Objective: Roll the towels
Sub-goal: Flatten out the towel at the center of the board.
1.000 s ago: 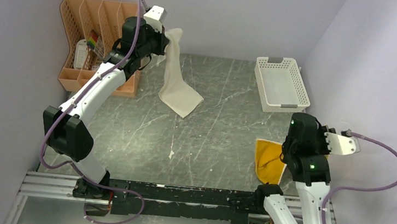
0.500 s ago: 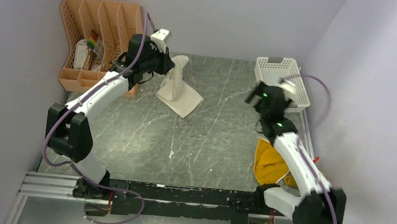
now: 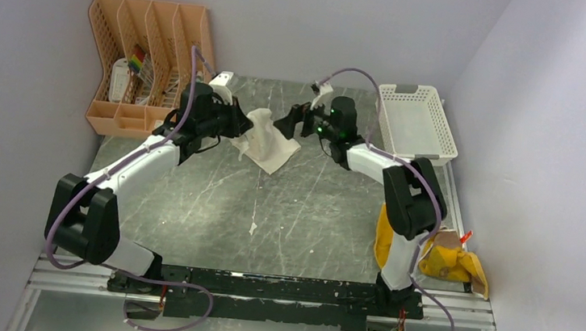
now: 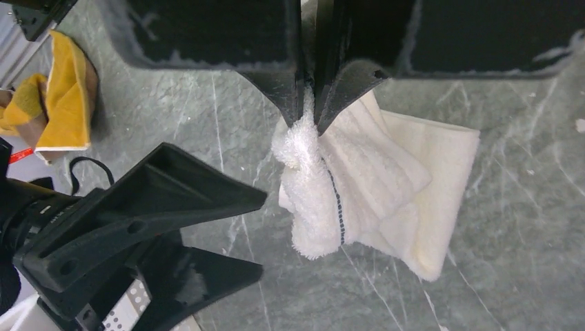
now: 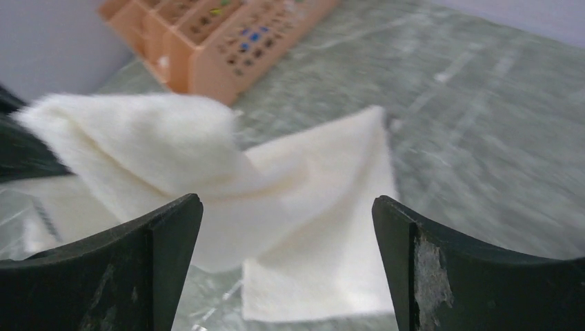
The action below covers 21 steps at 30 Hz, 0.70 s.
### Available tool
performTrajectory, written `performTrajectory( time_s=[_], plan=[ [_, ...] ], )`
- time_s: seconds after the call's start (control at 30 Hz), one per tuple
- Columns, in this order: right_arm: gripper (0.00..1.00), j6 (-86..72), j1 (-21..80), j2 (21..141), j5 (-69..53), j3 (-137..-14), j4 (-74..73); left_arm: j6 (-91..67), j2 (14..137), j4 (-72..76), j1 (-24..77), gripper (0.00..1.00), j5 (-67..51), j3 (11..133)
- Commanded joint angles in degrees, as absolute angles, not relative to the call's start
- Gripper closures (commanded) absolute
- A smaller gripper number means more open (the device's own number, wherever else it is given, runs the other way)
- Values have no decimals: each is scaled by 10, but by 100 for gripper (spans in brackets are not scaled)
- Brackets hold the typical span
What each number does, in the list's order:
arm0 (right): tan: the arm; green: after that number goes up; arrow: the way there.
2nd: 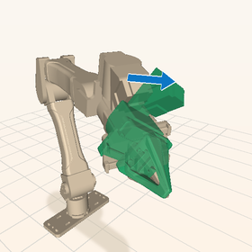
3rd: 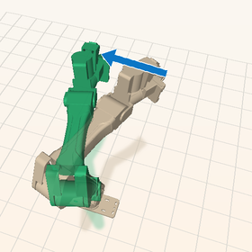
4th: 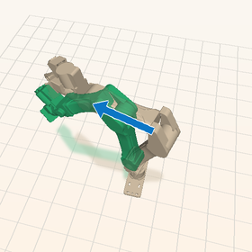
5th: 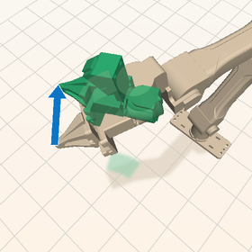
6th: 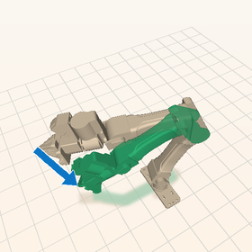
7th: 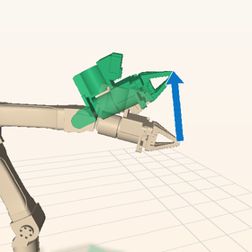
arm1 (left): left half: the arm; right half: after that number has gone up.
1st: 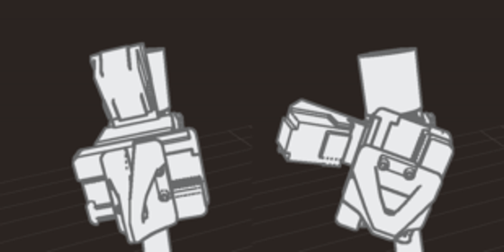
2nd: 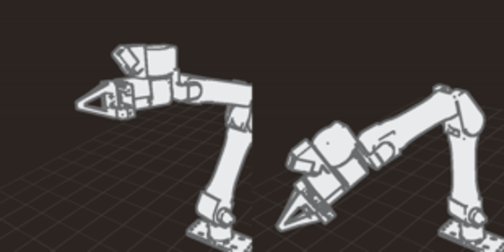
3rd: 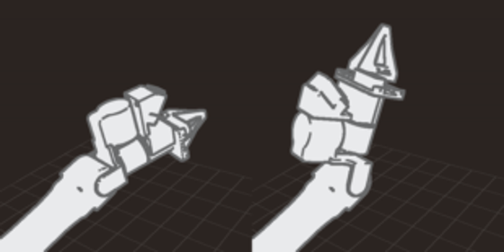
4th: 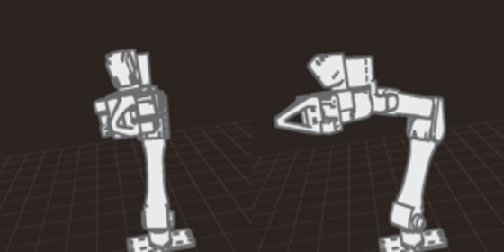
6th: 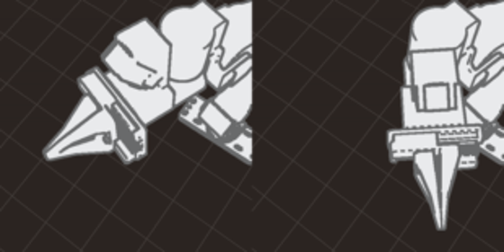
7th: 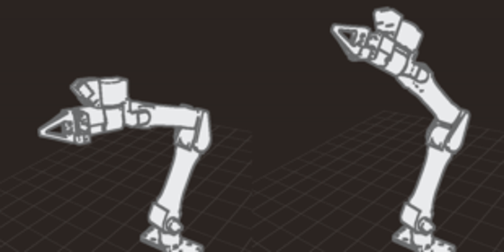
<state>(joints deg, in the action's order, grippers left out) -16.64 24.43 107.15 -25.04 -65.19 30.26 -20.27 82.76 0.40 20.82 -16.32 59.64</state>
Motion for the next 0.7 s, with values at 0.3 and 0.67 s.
performTrajectory(
  time_s=[0.3, 0.67],
  plan=[
    [46, -152, 279, 1154, -486, -761, 302, -246, 816, 42, 213, 83, -149, 573],
    [100, -192, 258, 1104, -475, -732, 342, -224, 708, -60, 212, 7, -45, 568]
  ],
)
